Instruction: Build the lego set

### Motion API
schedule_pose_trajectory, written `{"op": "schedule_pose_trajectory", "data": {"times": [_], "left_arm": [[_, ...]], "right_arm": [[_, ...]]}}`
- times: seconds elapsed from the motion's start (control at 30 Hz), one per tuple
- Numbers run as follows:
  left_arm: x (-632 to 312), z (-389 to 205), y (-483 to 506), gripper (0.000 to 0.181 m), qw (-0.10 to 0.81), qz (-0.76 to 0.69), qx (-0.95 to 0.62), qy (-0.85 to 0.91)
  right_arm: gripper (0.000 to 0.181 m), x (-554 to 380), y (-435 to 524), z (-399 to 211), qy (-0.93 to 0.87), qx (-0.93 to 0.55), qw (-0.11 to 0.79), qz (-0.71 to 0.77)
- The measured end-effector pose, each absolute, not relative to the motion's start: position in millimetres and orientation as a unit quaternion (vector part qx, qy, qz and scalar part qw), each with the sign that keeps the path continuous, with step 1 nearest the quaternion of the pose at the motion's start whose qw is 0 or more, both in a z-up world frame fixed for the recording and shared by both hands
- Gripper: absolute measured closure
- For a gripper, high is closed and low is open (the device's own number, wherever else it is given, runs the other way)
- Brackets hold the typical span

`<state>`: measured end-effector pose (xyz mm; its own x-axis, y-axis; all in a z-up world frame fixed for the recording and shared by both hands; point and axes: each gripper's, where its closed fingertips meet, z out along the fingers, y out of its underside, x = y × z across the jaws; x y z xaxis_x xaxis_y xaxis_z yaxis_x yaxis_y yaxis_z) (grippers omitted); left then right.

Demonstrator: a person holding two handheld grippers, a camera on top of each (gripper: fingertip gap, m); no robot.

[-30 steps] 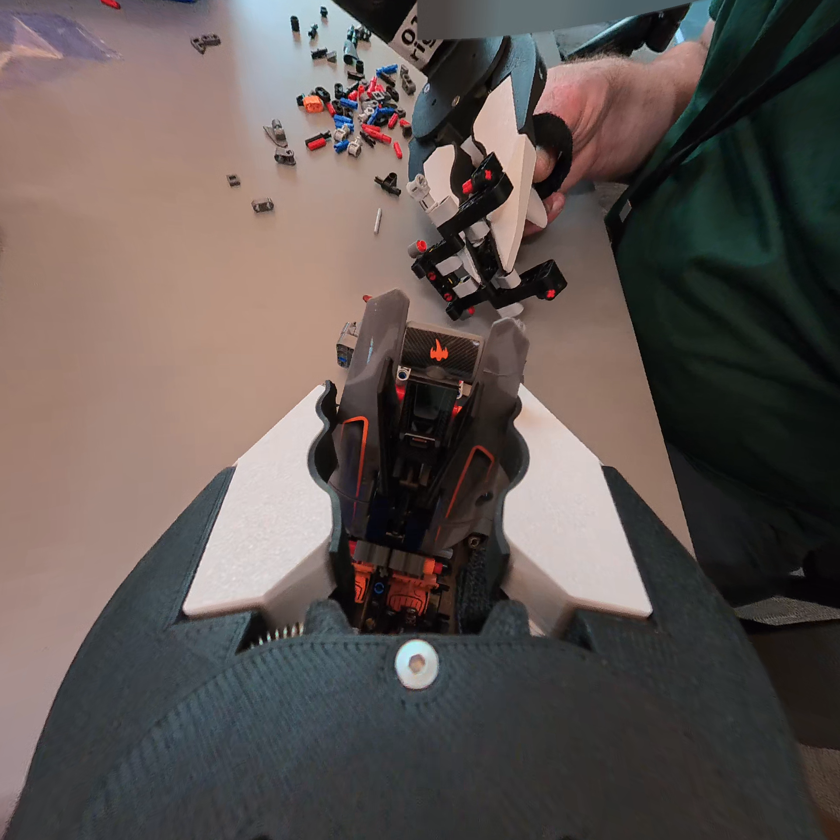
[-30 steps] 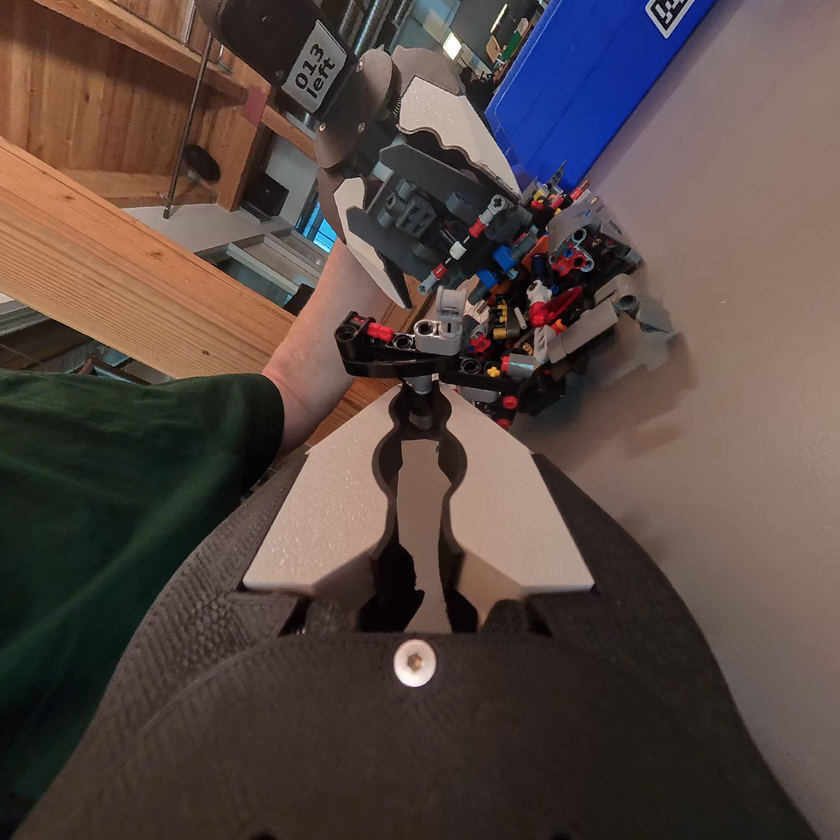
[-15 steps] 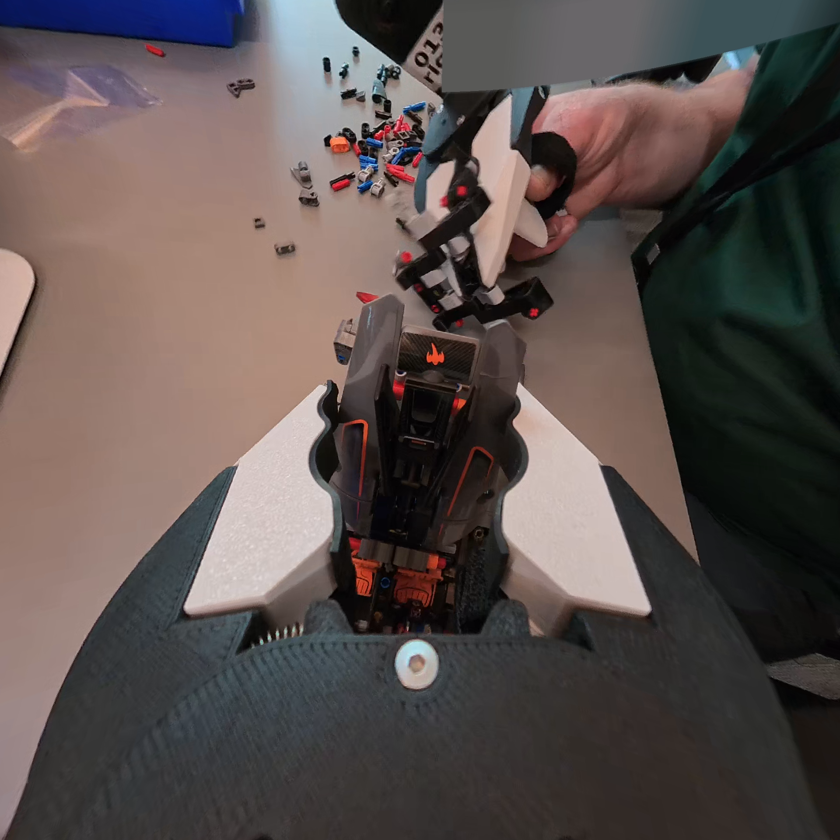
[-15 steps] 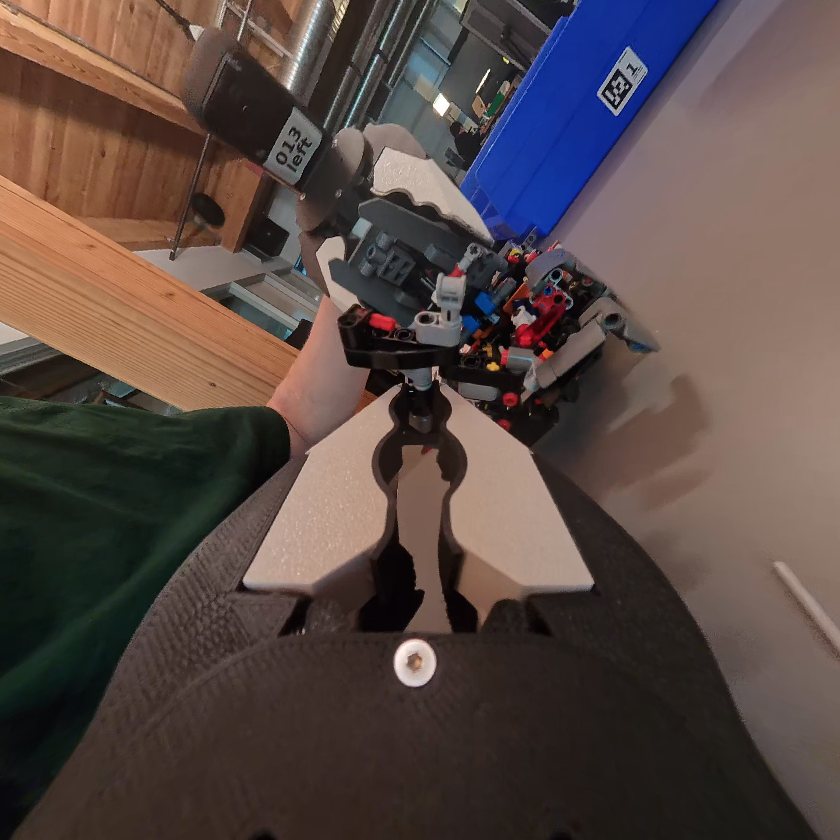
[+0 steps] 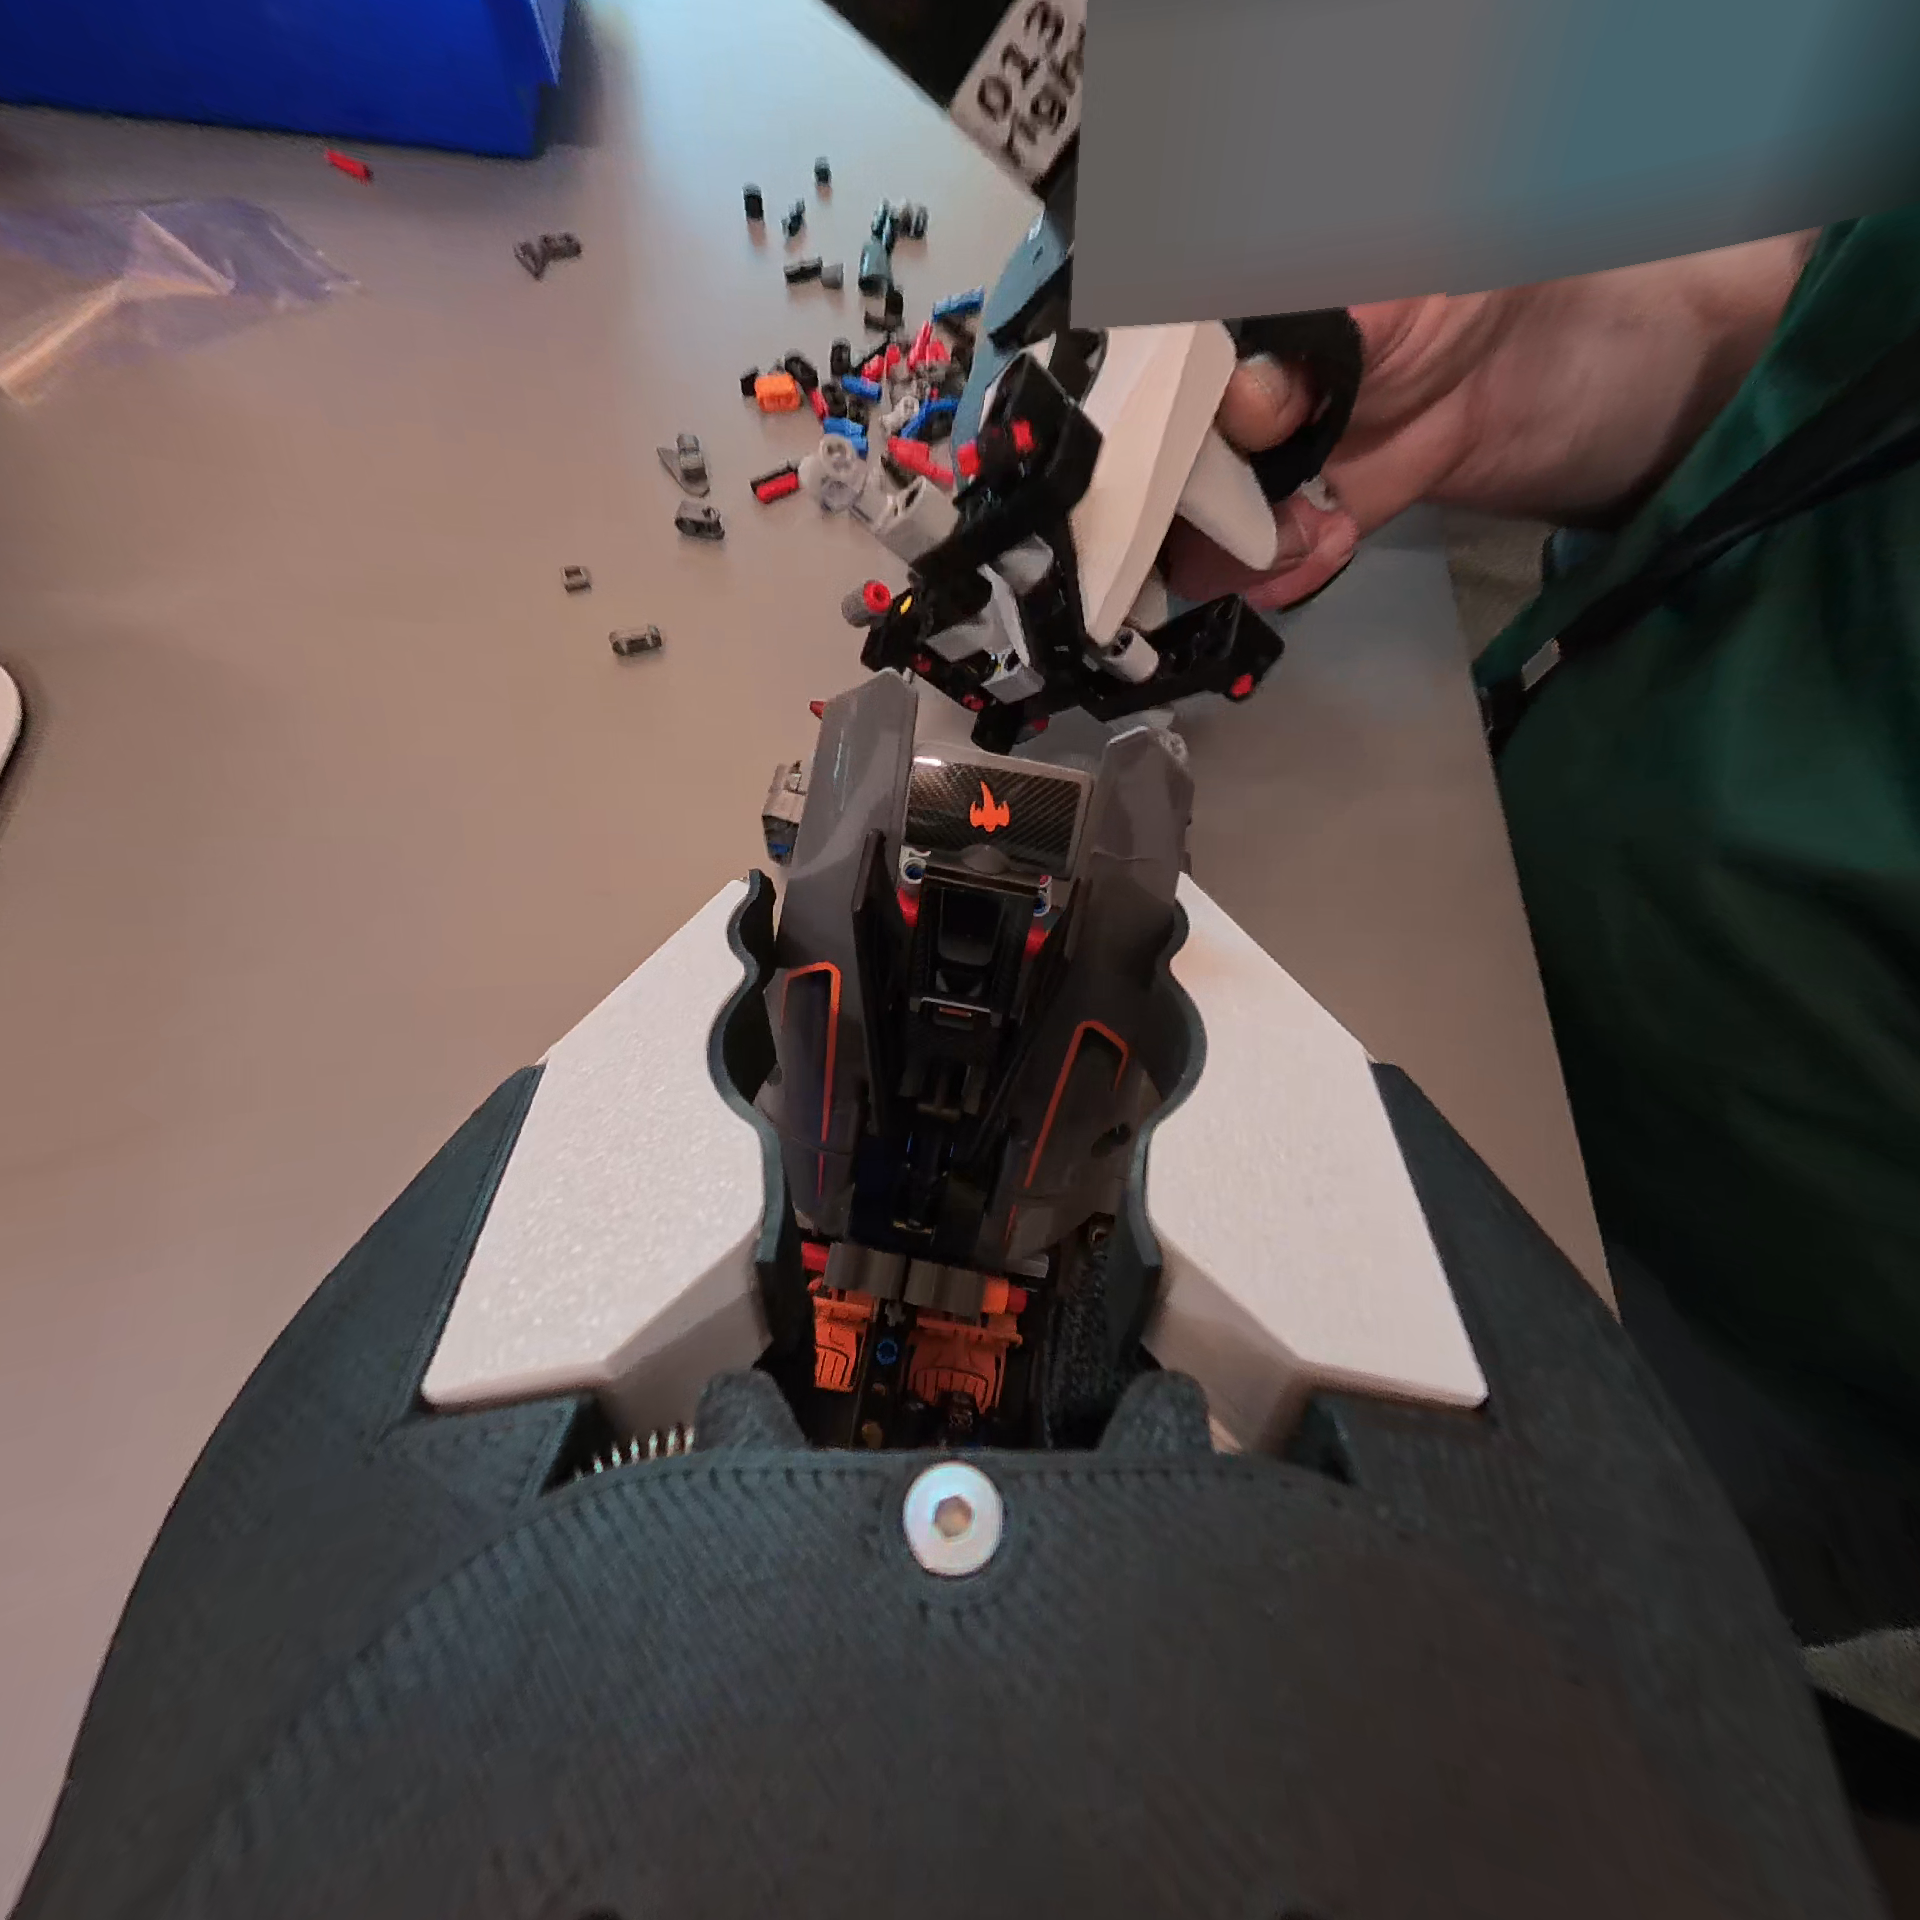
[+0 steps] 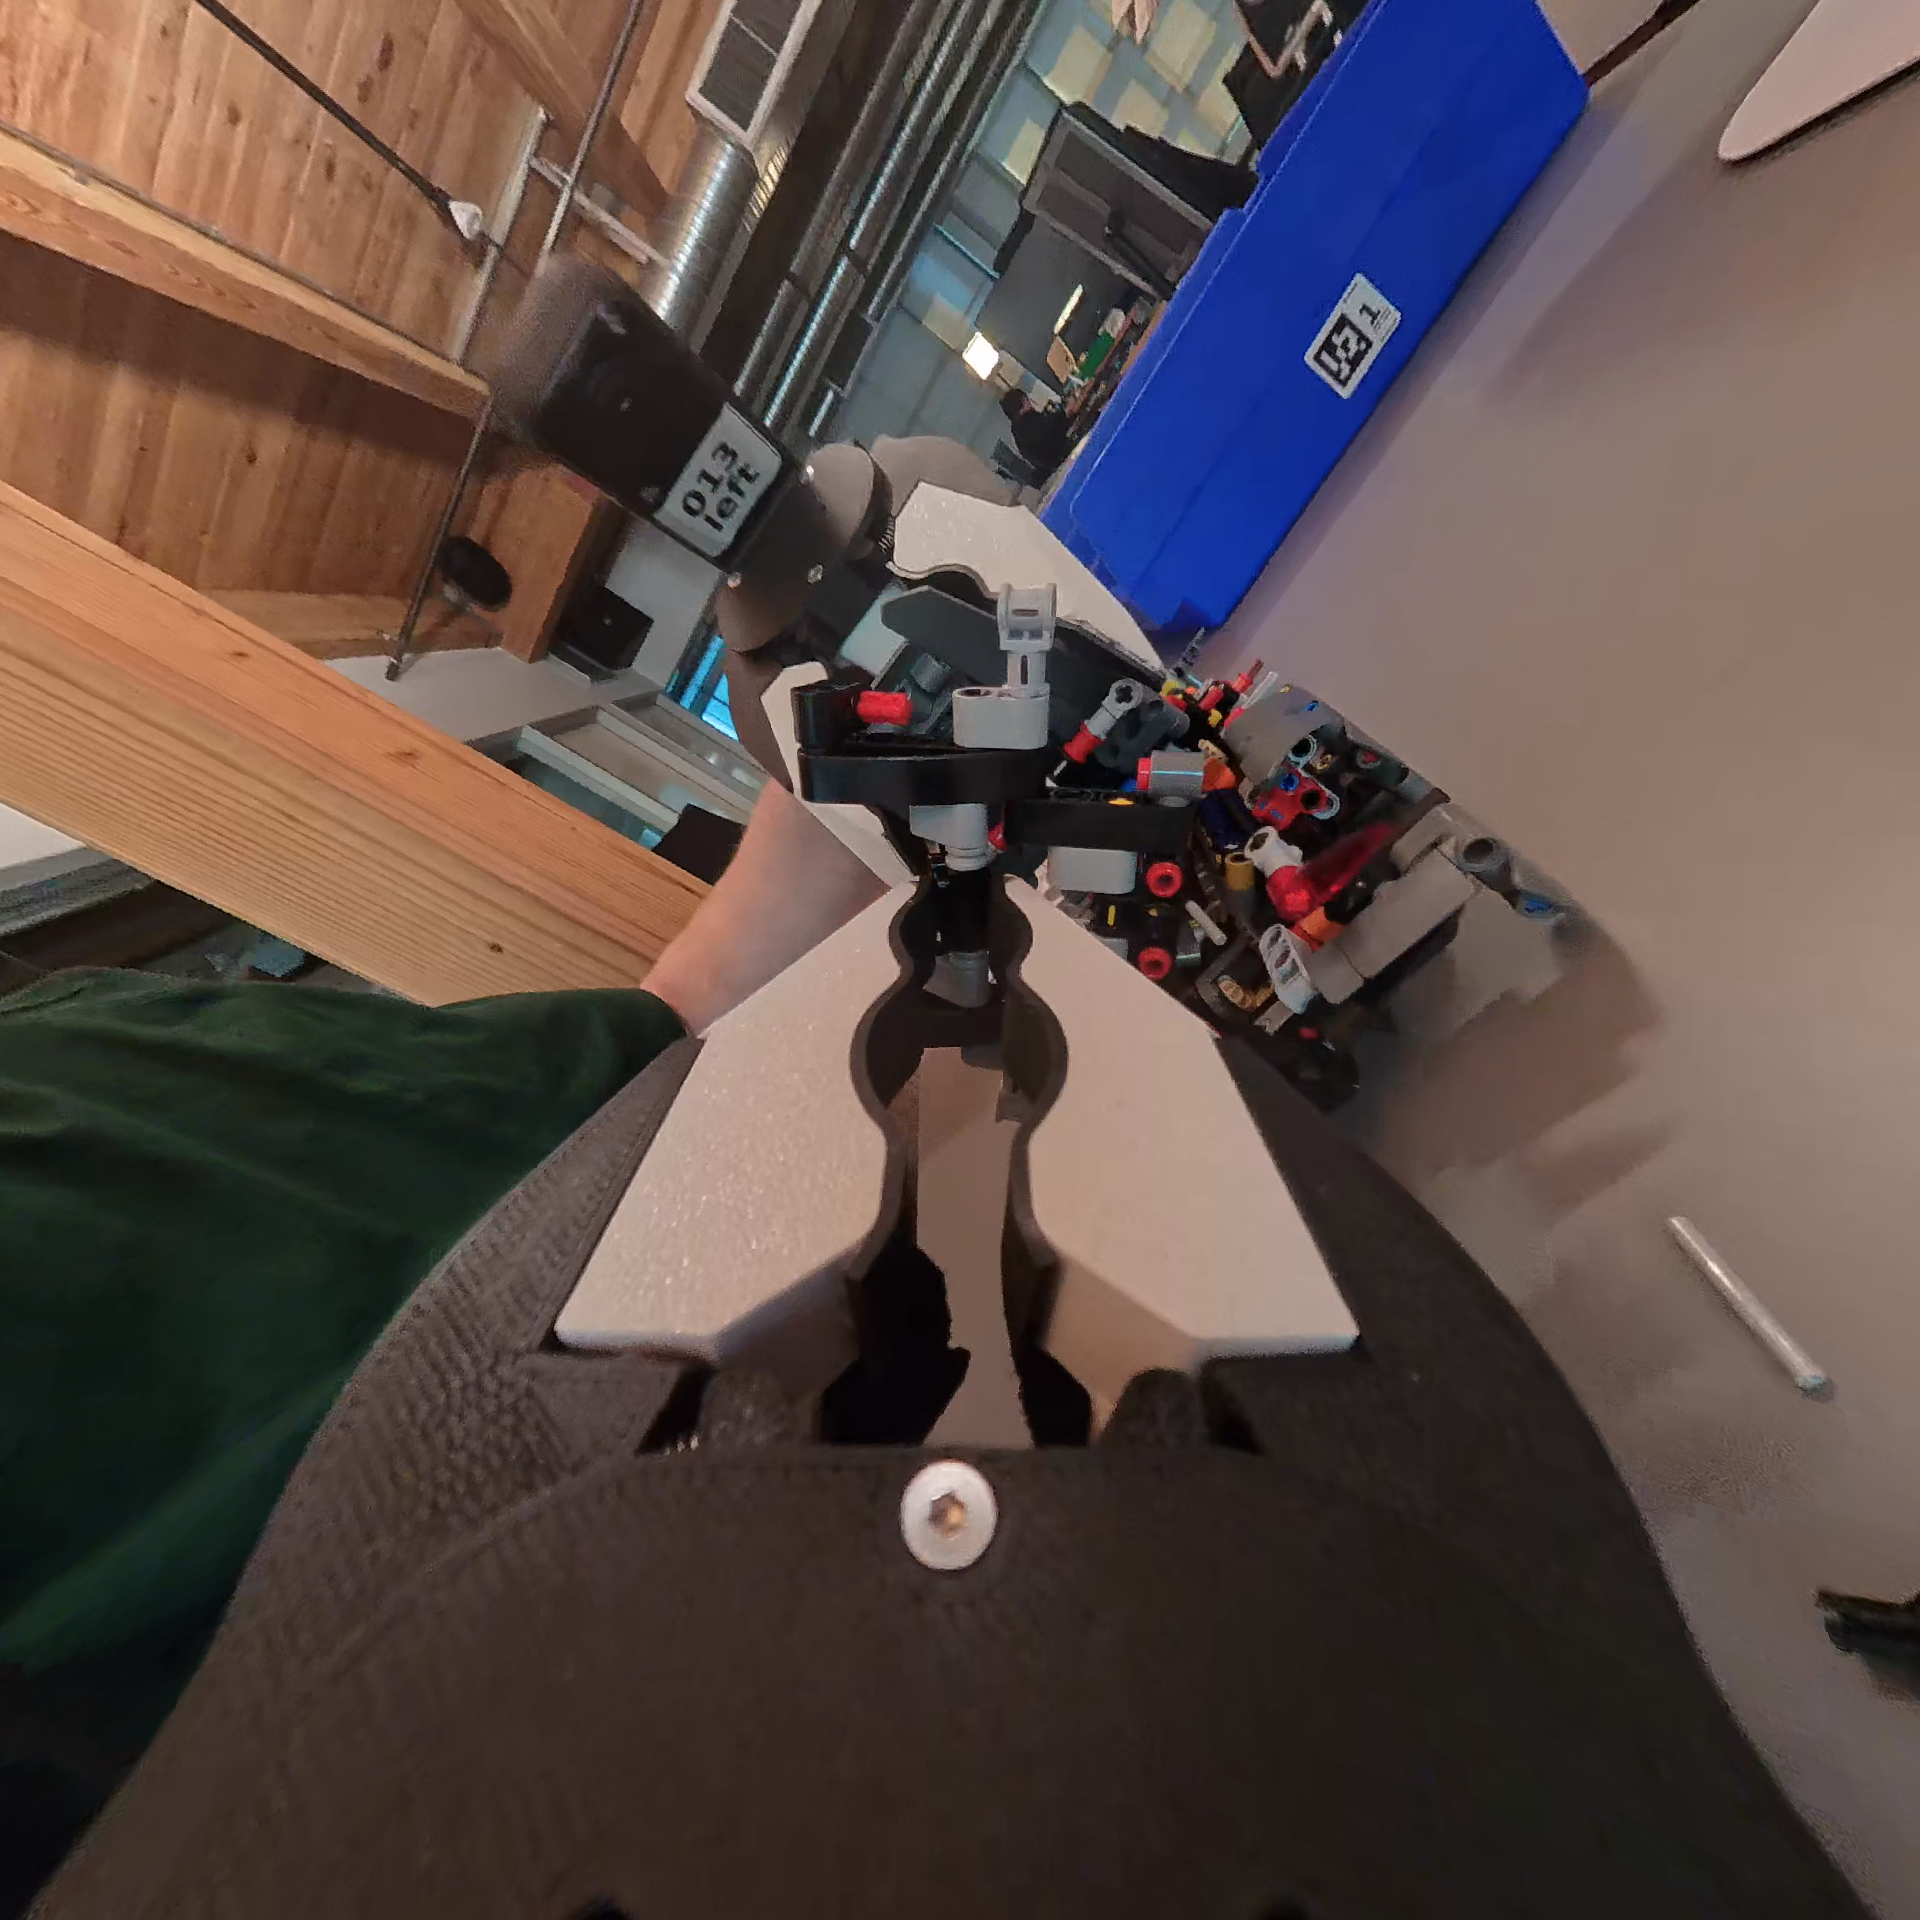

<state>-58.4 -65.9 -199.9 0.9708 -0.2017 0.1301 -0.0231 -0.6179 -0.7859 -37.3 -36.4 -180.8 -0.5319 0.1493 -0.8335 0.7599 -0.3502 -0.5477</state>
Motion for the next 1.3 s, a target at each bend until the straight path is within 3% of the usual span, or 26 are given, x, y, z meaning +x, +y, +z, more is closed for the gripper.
{"op": "schedule_pose_trajectory", "data": {"times": [1.3], "left_arm": [[-67.9,-132.0,-80.7,0.114,0.586,-0.196,-0.783,0.063]], "right_arm": [[0.175,-45.6,1.6,-156.0,0.448,0.42,0.229,-0.755]]}}
